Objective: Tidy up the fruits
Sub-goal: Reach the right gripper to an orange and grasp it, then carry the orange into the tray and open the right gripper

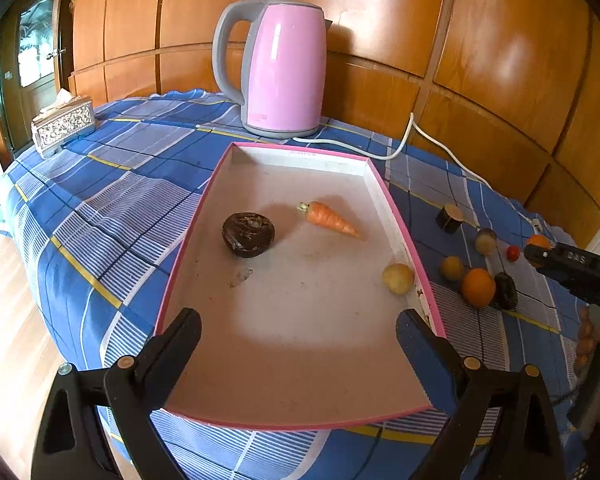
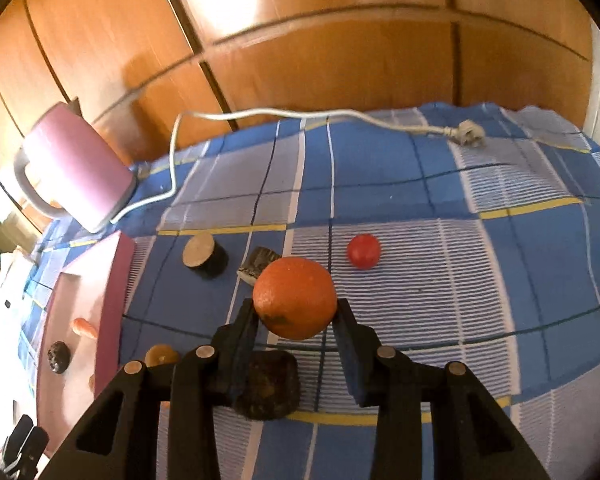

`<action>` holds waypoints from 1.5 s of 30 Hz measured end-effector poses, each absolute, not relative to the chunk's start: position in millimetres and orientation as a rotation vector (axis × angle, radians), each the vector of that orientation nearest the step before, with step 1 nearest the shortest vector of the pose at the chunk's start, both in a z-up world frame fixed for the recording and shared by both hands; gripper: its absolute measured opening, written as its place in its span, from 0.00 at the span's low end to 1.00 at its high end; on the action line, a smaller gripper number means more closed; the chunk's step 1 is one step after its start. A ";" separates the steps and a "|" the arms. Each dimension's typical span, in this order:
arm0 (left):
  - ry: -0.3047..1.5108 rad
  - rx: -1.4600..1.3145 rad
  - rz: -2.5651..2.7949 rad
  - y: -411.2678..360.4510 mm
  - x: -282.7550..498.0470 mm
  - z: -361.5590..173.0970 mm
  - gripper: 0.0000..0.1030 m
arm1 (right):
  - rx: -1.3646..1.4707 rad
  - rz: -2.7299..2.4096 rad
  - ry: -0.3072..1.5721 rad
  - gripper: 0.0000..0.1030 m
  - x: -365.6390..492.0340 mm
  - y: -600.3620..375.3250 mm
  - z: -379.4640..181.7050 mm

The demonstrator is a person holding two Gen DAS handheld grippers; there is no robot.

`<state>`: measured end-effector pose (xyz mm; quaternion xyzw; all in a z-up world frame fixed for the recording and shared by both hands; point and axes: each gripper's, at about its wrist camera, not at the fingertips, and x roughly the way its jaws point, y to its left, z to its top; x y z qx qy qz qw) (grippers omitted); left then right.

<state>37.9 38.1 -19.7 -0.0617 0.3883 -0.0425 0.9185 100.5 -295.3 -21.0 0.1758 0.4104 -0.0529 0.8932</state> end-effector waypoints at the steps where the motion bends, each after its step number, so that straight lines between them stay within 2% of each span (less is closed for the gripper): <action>1: 0.799 -0.126 -0.090 37.4 37.6 -19.6 0.96 | 0.356 -0.103 0.840 0.37 95.5 -294.4 -17.8; 11: 0.800 -0.137 -0.082 39.8 37.9 -17.1 0.96 | 0.288 0.053 0.826 0.37 68.8 -260.4 -7.7; 19: 0.729 -0.191 0.065 87.2 50.5 2.0 0.96 | 0.207 0.311 0.868 0.37 61.1 -192.4 -1.9; 25: 0.716 -0.245 0.157 124.6 57.9 5.0 0.96 | 0.199 0.471 0.919 0.37 76.2 -135.0 -3.9; 31: 0.736 -0.230 0.139 121.2 58.3 -0.9 0.96 | 0.157 0.468 0.942 0.39 95.7 -94.0 -8.2; 33: 0.746 -0.217 0.122 114.8 58.8 -3.0 0.96 | 0.145 0.450 0.934 0.41 99.3 -91.0 -8.2; 36: 0.758 -0.202 0.099 104.3 57.8 -5.7 0.96 | 0.144 0.432 0.925 0.52 98.9 -96.7 -6.9; 45: 0.766 -0.153 0.028 76.2 49.9 -6.3 0.96 | 0.163 0.340 0.880 0.52 81.8 -123.1 0.4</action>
